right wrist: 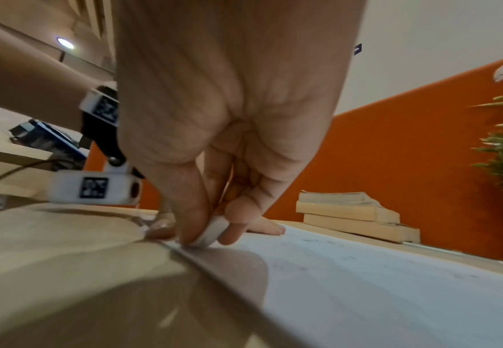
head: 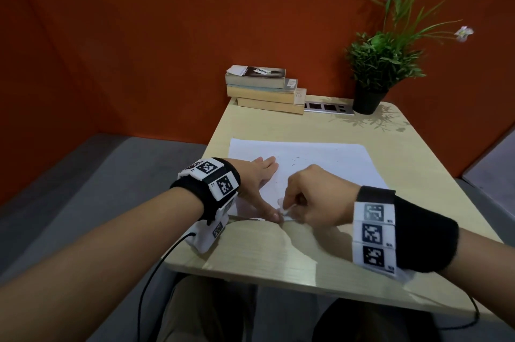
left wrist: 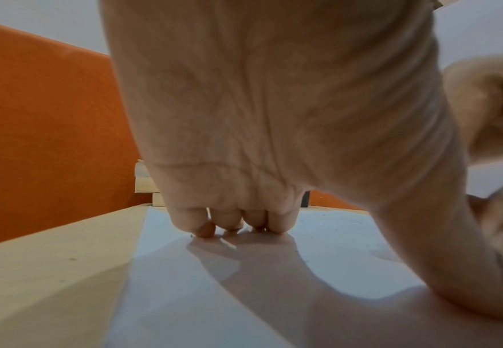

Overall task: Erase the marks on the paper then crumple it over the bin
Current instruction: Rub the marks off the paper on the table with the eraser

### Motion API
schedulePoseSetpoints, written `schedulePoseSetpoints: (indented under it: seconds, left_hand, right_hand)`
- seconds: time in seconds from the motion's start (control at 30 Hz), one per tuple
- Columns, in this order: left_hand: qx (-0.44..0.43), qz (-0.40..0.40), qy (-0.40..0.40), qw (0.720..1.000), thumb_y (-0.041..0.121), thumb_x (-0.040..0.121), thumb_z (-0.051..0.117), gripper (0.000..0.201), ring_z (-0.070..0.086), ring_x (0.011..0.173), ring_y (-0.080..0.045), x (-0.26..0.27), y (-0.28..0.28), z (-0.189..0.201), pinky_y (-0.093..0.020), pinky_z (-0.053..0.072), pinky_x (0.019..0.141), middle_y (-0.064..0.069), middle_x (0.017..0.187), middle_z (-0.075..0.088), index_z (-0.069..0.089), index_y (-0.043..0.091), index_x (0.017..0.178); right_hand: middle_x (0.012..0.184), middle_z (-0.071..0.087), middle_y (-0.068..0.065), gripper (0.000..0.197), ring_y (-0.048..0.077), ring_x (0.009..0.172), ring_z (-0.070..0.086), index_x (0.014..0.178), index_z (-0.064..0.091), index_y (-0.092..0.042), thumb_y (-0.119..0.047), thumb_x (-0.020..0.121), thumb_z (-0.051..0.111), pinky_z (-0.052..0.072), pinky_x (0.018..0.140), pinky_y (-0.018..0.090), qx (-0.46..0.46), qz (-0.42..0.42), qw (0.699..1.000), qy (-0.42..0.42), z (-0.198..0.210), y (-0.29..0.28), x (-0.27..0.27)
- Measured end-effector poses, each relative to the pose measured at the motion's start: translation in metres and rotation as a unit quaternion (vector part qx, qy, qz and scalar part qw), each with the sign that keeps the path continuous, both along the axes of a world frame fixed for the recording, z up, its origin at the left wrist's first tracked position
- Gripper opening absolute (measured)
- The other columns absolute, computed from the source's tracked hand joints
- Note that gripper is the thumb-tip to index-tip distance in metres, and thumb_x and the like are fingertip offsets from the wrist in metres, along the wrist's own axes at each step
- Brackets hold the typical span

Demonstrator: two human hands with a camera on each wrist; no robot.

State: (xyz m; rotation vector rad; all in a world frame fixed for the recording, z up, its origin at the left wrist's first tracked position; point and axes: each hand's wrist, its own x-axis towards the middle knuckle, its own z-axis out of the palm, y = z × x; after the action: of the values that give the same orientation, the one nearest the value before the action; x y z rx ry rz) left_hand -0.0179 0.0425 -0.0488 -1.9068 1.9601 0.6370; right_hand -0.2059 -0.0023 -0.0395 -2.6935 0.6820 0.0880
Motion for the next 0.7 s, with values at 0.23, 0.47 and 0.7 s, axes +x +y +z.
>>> schedulePoseSetpoints:
  seconds: [0.23,0.47,0.7]
  left_hand:
    - [-0.007,-0.006,0.037,0.999,0.074,0.074,0.07,0.123,-0.009,0.153,-0.011,0.001,0.0,0.003,-0.051,0.015,0.123,0.017,0.166,-0.013,-0.011,0.036,0.158]
    - [0.003,-0.001,-0.01,1.0,0.077,0.075,0.065,0.13,-0.014,0.153,-0.011,-0.002,0.0,0.002,-0.045,0.012,0.124,0.011,0.164,-0.025,-0.015,0.02,0.159]
    - [-0.015,0.006,-0.001,1.0,0.079,0.072,0.065,0.125,-0.009,0.153,-0.011,-0.004,0.002,0.004,-0.048,0.02,0.122,0.011,0.166,-0.019,0.003,0.015,0.16]
  right_hand:
    - [0.092,0.074,0.001,0.015,0.02,0.083,0.069,0.095,0.081,-0.02,-0.016,0.085,0.069,0.06,0.081,0.035,-0.05,-0.069,0.996,-0.004,0.003,-0.034,0.05]
    - [0.085,0.074,-0.007,0.014,0.006,0.076,0.064,0.089,0.079,-0.017,-0.022,0.086,0.066,0.047,0.068,0.011,-0.017,-0.044,0.999,-0.027,-0.002,-0.004,0.009]
    - [0.083,0.074,-0.008,0.013,0.005,0.074,0.065,0.085,0.079,-0.017,-0.025,0.084,0.068,0.051,0.069,0.017,-0.017,-0.062,0.998,-0.023,0.002,-0.01,-0.002]
